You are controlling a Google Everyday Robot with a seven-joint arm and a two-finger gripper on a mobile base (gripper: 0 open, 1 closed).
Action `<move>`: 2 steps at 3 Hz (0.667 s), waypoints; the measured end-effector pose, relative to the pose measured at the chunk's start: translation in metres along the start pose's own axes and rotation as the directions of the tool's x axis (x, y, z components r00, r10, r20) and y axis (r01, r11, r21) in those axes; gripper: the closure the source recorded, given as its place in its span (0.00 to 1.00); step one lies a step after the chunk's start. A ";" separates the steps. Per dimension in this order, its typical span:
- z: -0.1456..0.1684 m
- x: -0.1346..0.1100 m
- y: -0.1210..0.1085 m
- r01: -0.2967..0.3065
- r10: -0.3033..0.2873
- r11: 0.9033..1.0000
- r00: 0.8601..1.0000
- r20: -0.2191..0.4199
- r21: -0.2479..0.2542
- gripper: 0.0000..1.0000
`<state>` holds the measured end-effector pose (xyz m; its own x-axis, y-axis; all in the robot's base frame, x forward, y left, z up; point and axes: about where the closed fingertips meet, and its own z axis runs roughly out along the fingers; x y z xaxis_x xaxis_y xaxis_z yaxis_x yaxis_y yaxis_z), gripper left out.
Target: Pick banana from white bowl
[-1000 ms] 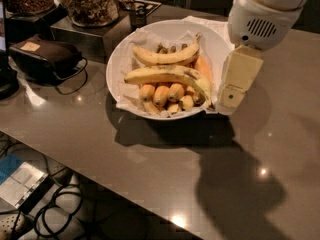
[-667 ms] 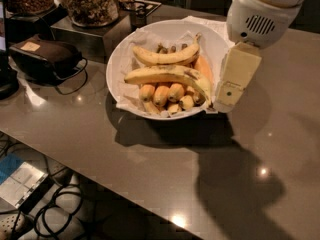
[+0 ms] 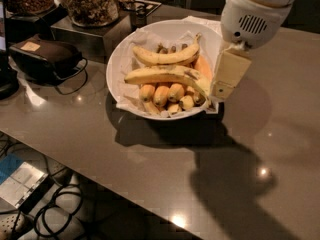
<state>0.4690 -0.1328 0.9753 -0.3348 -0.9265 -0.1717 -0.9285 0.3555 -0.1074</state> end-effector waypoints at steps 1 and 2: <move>0.005 -0.007 0.000 0.019 -0.019 1.000 1.000 -0.009 -0.008 0.27; 0.004 -0.022 0.006 0.070 -0.070 0.998 0.997 -0.021 -0.004 0.24</move>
Offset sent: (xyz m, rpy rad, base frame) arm -0.0217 0.0300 -0.0036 -0.1081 0.1000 0.1306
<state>0.4712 -0.1092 0.9746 -0.2722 -0.9516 -0.1427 -0.9504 0.2891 -0.1149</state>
